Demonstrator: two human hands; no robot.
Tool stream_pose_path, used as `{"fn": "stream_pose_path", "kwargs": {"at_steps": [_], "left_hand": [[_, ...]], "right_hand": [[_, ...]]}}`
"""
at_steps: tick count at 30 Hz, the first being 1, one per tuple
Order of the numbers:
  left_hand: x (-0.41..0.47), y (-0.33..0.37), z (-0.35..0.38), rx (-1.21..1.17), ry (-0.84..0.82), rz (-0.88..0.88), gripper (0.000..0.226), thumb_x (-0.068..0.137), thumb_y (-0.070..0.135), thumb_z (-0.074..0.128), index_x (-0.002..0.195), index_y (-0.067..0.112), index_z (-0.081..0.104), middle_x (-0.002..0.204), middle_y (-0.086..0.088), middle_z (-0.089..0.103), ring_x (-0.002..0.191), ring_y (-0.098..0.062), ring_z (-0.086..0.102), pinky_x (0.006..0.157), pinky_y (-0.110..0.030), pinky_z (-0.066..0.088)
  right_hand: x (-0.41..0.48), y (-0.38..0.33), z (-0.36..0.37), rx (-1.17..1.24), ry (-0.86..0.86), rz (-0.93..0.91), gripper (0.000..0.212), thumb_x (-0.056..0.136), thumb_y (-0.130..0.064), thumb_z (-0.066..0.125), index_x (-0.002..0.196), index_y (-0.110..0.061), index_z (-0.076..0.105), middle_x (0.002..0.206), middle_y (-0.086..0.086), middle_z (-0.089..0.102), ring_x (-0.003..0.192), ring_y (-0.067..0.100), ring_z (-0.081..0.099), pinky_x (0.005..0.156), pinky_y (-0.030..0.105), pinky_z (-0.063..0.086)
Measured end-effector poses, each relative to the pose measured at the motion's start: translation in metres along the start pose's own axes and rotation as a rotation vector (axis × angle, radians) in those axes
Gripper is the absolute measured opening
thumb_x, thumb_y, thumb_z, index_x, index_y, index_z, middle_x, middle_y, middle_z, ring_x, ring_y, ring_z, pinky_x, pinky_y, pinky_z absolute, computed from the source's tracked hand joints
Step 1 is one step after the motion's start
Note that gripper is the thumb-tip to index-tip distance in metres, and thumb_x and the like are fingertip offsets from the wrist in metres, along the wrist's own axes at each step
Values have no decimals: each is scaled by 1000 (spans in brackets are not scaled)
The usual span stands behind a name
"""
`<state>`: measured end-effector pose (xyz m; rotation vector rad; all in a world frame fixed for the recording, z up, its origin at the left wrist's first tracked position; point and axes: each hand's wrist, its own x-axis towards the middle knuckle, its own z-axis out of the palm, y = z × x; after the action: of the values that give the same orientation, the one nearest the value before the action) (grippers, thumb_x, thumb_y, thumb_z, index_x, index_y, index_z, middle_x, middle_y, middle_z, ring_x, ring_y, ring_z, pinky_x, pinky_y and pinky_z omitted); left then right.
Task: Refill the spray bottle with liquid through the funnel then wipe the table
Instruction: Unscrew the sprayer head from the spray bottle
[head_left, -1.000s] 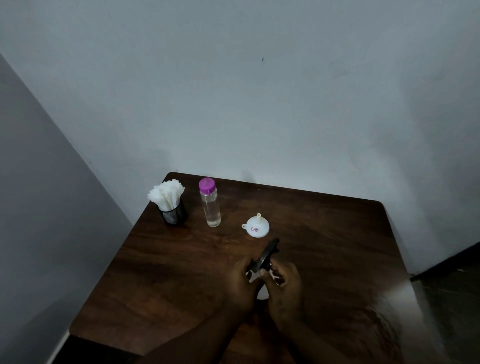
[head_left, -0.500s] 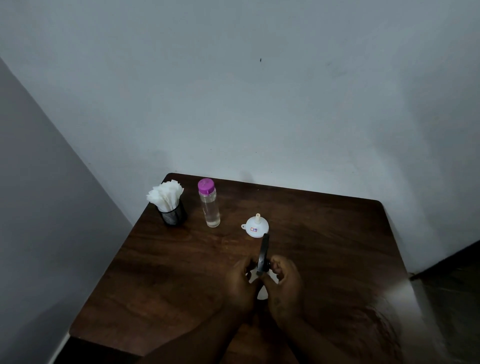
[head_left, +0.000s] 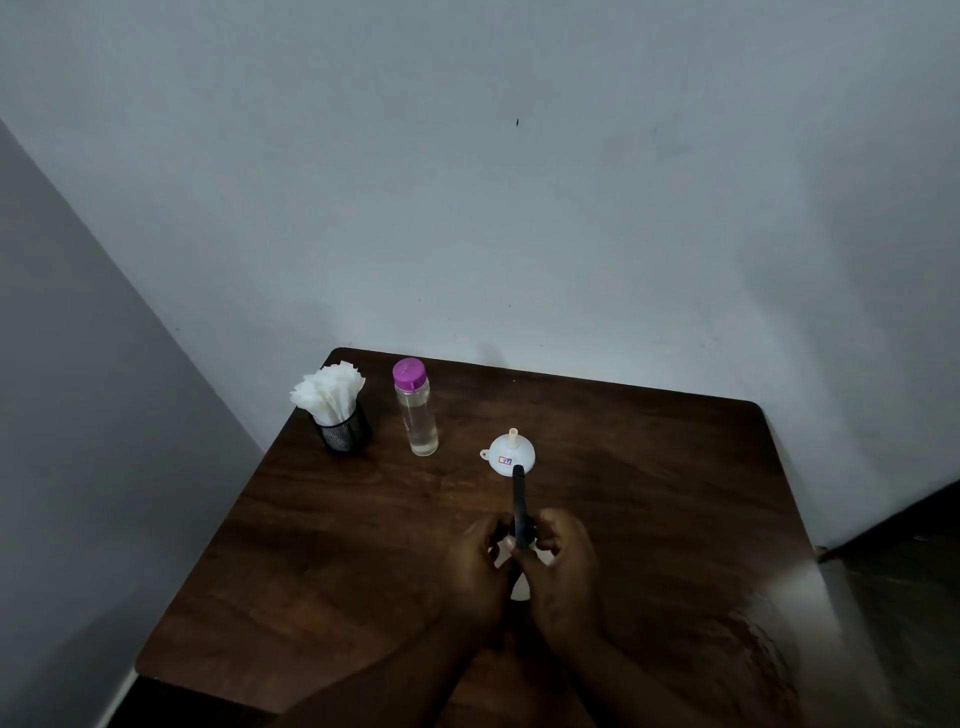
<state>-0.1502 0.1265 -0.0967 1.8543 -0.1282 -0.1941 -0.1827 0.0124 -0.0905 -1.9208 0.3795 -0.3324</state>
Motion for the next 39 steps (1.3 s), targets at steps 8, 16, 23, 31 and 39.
{"fn": "stream_pose_path", "kwargs": {"at_steps": [8,16,23,31,39], "left_hand": [[0,-3,3,12,23,-22,22,89,20,75,108,32,71,109,20,72,107,3,65,92,-22,52],[0,-7,2,81,21,-24,26,91,20,73,113,34,68,115,20,68,110,4,62,94,-20,52],[0,-5,-1,104,-35,-53,29,89,24,75,106,44,63,107,21,68,105,8,62,95,-21,51],[0,-4,1,120,23,-37,29,88,37,72,116,32,69,116,17,70,109,1,64,95,-27,54],[1,2,-3,203,7,-18,34,87,8,72,120,12,68,112,10,65,101,-6,60,85,-13,44]], "right_hand": [[-3,2,-7,-35,-137,33,38,87,-36,71,121,-40,56,114,-21,51,107,0,56,84,18,46],[1,10,-1,-76,-63,-1,37,85,-38,73,119,-29,61,110,-16,56,98,-1,57,80,27,53],[-2,2,-14,-4,-212,22,41,88,-44,69,127,-42,57,116,-19,53,107,3,59,83,19,48],[8,7,-9,-64,-103,3,34,82,-35,76,113,-31,64,103,-15,60,92,2,62,77,32,56],[10,4,-15,5,-201,47,53,74,-46,80,123,-37,59,111,-14,63,100,4,64,82,25,53]]}}
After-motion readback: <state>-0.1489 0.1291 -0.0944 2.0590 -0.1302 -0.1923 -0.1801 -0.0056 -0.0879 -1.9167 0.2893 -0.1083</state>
